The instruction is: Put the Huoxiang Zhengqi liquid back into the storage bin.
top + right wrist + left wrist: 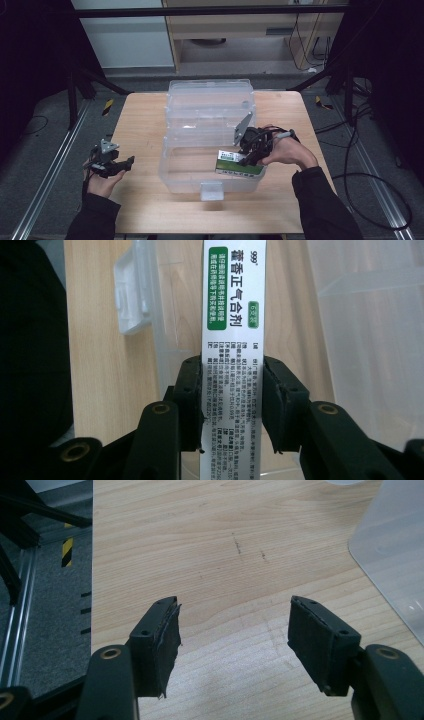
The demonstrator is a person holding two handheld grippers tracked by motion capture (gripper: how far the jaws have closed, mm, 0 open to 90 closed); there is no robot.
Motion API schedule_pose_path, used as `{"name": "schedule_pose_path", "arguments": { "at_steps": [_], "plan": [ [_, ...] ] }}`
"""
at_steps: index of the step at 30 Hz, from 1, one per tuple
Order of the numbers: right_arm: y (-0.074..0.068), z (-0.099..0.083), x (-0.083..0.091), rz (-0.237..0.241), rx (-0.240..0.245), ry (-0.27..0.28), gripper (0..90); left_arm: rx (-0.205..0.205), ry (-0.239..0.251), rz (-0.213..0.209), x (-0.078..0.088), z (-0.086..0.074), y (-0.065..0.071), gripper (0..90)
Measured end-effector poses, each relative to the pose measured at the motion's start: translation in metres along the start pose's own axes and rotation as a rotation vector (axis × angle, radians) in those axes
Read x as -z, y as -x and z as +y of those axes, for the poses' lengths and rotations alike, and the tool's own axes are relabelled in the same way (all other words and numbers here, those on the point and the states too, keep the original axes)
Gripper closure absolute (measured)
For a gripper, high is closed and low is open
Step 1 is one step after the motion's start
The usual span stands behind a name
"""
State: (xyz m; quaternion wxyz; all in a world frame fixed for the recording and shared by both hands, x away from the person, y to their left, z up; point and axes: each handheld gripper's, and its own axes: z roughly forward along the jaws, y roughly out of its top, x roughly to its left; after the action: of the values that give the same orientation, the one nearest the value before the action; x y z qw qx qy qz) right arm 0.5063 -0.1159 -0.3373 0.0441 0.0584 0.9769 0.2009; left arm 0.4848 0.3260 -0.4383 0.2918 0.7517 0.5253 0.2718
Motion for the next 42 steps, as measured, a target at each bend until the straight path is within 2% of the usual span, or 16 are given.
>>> {"name": "schedule_pose_path", "arguments": {
  "at_steps": [2, 7, 13, 16, 26, 42],
  "plan": [
    [-0.001, 0.001, -0.003, 0.005, 0.019, -0.006, 64.0, -0.002, -0.002, 0.0, 0.0, 0.0, 0.0, 36.9],
    [0.0, 0.0, -0.011, 0.017, 0.032, -0.024, 64.0, -0.003, -0.004, -0.001, -0.001, 0.0, 0.0, 36.9],
    [-0.001, 0.002, -0.021, 0.024, 0.078, -0.054, 63.9, -0.002, -0.003, -0.001, -0.001, 0.0, 0.0, 36.9],
    [-0.001, 0.003, -0.023, 0.027, 0.069, -0.069, 63.8, -0.002, -0.002, -0.001, -0.001, 0.0, 0.0, 36.9],
    [-0.003, 0.005, -0.036, 0.034, 0.1, -0.12, 63.6, -0.003, -0.005, -0.001, -0.001, -0.001, 0.0, 36.9],
    [-0.005, 0.001, -0.053, 0.024, 0.112, -0.143, 62.7, -0.003, -0.008, 0.001, -0.002, -0.001, 0.0, 36.8]
  ]
}}
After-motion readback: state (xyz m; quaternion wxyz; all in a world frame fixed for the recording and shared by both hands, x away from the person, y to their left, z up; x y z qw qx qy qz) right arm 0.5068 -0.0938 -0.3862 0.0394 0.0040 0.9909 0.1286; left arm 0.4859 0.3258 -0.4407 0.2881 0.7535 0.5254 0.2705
